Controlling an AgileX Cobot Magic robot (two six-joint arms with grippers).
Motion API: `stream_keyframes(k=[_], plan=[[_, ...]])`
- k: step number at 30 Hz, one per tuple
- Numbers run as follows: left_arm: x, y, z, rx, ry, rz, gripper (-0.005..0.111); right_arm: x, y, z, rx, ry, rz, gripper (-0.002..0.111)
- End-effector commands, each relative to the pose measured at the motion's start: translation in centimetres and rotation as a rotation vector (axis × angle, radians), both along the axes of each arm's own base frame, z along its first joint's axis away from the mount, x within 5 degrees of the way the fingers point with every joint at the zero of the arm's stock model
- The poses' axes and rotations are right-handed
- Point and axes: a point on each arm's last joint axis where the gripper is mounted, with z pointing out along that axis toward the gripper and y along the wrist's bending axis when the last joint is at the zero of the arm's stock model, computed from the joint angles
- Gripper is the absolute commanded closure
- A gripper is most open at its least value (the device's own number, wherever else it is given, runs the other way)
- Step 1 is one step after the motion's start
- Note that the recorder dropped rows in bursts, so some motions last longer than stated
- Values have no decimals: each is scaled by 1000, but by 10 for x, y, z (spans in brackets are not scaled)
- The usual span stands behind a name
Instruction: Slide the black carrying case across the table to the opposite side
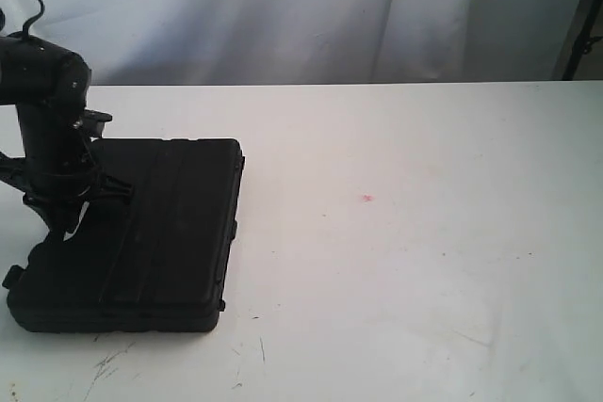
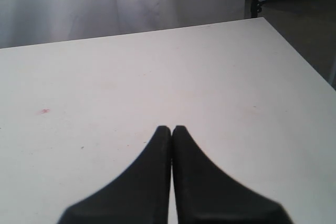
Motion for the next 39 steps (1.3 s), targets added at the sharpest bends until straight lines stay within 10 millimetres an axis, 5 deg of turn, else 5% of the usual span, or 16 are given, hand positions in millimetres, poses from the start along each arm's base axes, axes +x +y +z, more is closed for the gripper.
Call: stream_keyframes(k=[1, 8, 14, 21, 24, 29, 33, 39], plan=[[0, 6, 7, -30, -7, -17, 107, 0, 0, -1, 4, -4, -3, 108], [3, 4, 6, -44, -24, -59, 101, 0, 0, -1, 14, -4, -6, 108], [1, 4, 8, -45, -8, -53, 49, 0, 0, -1, 14, -4, -6, 108], [-2, 5, 56, -62, -140, -24, 48, 0, 0, -1, 14, -4, -6, 108], [-7, 5, 76, -74, -192, 50, 55, 0, 0, -1, 14, -4, -6, 108], [-20, -2, 112, -185, -287, 91, 108, 0, 0, -1, 14, -4, -6, 108], [-41, -4, 148, -287, -432, 96, 107, 0, 0, -1, 14, -4, -6, 108], [-114, 2, 176, -386, -644, 90, 107, 0, 0, -1, 6, -4, -1, 108]])
